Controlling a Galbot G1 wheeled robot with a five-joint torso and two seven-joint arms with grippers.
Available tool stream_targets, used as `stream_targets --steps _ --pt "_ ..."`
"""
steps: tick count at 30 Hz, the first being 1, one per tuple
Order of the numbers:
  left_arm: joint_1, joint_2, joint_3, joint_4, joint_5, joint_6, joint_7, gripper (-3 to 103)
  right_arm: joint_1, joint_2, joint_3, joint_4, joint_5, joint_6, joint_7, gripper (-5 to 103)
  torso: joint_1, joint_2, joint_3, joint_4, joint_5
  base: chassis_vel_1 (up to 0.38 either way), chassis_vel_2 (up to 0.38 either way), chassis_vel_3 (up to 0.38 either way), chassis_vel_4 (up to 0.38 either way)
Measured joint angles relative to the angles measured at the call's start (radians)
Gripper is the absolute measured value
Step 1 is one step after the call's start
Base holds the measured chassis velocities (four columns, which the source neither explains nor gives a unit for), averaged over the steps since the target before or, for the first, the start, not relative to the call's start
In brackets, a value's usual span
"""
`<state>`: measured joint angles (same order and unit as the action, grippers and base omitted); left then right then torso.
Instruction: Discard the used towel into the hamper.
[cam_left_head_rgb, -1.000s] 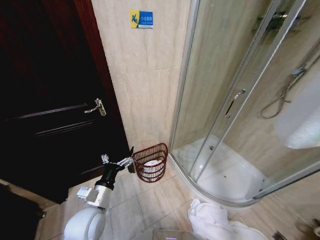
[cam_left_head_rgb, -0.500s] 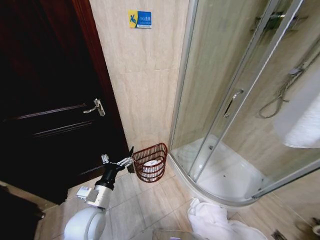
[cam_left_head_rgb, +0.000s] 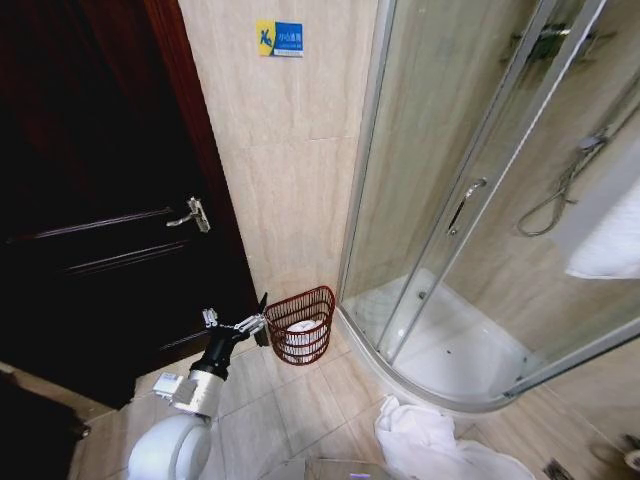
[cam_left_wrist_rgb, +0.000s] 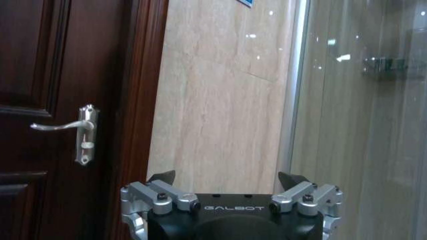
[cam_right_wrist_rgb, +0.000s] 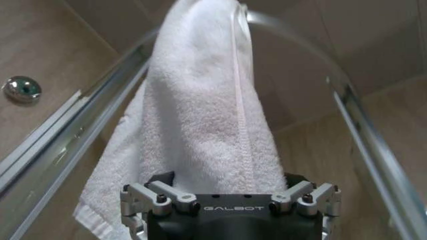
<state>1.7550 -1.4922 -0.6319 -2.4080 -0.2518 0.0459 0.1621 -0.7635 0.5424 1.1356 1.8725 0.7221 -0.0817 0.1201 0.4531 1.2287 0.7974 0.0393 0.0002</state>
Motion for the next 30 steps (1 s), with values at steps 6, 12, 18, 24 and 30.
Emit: stream_targets --steps 6,12,18,24,30 --pt "0.000 0.000 0.000 0.000 0.000 0.000 0.000 100 0.097 -0.021 -0.085 -0.026 0.141 -0.062 -0.009 100 0.000 0.000 0.000 0.0002 -0.0002 0.000 0.000 0.000 0.000" --pt "0.000 0.000 0.000 0.000 0.000 0.000 0.000 100 0.106 -0.024 -0.095 -0.006 0.199 -0.067 -0.034 91 0.000 0.000 0.000 0.0002 -0.0002 0.000 0.000 0.000 0.000" --pt "0.000 0.000 0.000 0.000 0.000 0.000 0.000 100 0.103 -0.023 -0.095 0.005 0.210 -0.064 -0.049 80 0.000 0.000 0.000 0.0001 -0.0002 0.000 0.000 0.000 0.000" --pt "0.000 0.000 0.000 0.000 0.000 0.000 0.000 100 0.101 -0.024 -0.095 0.012 0.205 -0.058 -0.061 60 0.000 0.000 0.000 0.0001 -0.0002 0.000 0.000 0.000 0.000" --pt "0.000 0.000 0.000 0.000 0.000 0.000 0.000 100 0.086 -0.026 -0.087 0.022 0.202 -0.053 -0.066 44 0.000 0.000 0.000 0.0001 -0.0002 0.000 0.000 0.000 0.000"
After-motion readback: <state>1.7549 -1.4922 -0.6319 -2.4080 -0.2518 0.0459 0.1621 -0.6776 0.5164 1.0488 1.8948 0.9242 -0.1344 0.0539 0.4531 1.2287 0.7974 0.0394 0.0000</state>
